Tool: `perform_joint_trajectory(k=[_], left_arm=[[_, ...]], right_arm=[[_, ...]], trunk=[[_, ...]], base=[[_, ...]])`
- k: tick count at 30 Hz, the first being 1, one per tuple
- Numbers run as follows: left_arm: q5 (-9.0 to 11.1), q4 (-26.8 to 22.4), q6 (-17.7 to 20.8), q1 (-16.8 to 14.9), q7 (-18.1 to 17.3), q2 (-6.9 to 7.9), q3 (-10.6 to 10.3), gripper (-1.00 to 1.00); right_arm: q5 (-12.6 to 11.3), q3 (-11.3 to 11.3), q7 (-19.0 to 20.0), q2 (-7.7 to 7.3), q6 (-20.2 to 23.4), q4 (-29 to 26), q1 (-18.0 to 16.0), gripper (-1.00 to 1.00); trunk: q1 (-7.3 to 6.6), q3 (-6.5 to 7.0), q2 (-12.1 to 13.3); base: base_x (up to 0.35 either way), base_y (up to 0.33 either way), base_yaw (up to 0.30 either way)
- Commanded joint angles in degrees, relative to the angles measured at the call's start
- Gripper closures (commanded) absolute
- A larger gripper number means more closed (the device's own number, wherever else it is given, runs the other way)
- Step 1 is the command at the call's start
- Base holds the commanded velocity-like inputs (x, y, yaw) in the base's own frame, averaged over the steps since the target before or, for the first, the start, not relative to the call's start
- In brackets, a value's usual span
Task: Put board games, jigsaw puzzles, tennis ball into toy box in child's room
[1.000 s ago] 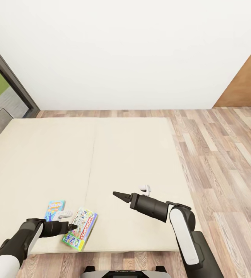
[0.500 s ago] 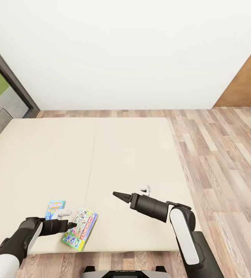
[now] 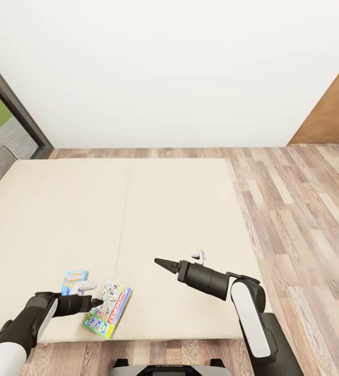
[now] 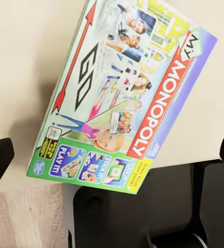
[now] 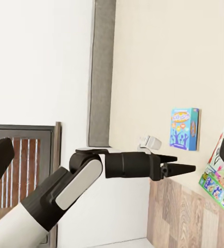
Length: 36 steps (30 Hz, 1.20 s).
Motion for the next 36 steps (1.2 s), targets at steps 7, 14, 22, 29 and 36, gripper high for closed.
perform_joint_trajectory(k=[7,14,22,29,36], left_arm=[[-0.6,-0.2,0.3,-0.1,-0.5,-0.24,0.2,-1.0],[-0.6,-0.3,0.3,-0.1,-0.4,-0.18,0.2,-1.0],[-0.6,-0.3,0.2,-0.1,-0.4,-0.28,0.2,-1.0],[-0.6,-0.3,0.1,-0.1,-0.4,-0.18,0.1,-1.0],[-0.6,-0.3,-0.5,-0.1,-0.5,-0.19,0.1,-1.0]], right_arm=[[0.3,-1.0,0.5,0.03,0.2,0.0,0.0,-1.0],[0.3,-1.1,0.5,0.03,0.2,0.1,0.0,-1.0],[0.3,-1.1,0.4,0.03,0.1,0.1,0.0,-1.0],[0.3,-1.1,0.4,0.03,0.1,0.1,0.0,-1.0],[0.3,-1.2,0.4,0.03,0.0,0.1,0.0,-1.0]], trunk=[[0.03,-0.65,-0.1],[0.03,-1.29,-0.1],[0.03,-2.04,-0.1],[0.03,-2.7,-0.1],[0.03,-3.35,-0.1]], base=[[0.0,0.0,0.0],[0.0,0.0,0.0],[0.0,0.0,0.0],[0.0,0.0,0.0],[0.0,0.0,0.0]])
